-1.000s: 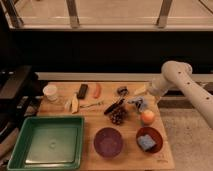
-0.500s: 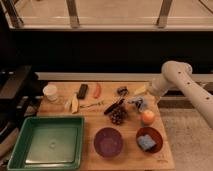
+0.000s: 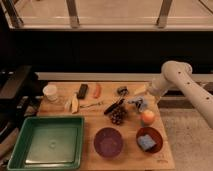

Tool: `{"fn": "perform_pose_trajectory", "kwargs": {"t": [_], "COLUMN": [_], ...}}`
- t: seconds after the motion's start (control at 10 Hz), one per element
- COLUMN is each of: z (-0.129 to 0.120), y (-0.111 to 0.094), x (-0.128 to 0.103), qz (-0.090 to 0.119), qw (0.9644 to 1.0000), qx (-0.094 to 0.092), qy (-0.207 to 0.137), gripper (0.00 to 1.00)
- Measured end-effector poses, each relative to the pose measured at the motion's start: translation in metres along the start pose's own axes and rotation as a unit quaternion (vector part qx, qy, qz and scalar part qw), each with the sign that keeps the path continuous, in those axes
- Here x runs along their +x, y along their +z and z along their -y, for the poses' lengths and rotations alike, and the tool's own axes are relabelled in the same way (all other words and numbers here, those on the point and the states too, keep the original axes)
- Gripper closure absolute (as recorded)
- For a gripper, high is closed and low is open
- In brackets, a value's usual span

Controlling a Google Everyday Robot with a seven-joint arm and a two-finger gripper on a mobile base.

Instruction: Place sponge in paper cup

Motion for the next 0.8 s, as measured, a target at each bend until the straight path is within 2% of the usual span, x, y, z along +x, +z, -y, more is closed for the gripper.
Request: {"fn": "perform_pose_trajectory", "kwargs": {"t": [0.1,0.2,0.3,0.5,0.8], "z": [0.003,0.010,0.012,0.010,-0.005], "y": [-0.002,-0.008,-0.009,-0.013,-0.027], "x": [-0.004,-0.015,-0.027,-0.042,-0.071], "qz": [0.005,0.012,0.018,0.020,0.017], "qw": [0.9999,0.9994,0.9991,0.9991,0.9996], "qx": [0.004,0.011,0.010,0.003,-0.017], "qy": [-0.011,-0.031,-0.038,-0.037,-0.012], "gripper": [0.20,0.20,0.20,0.20,0.20]}}
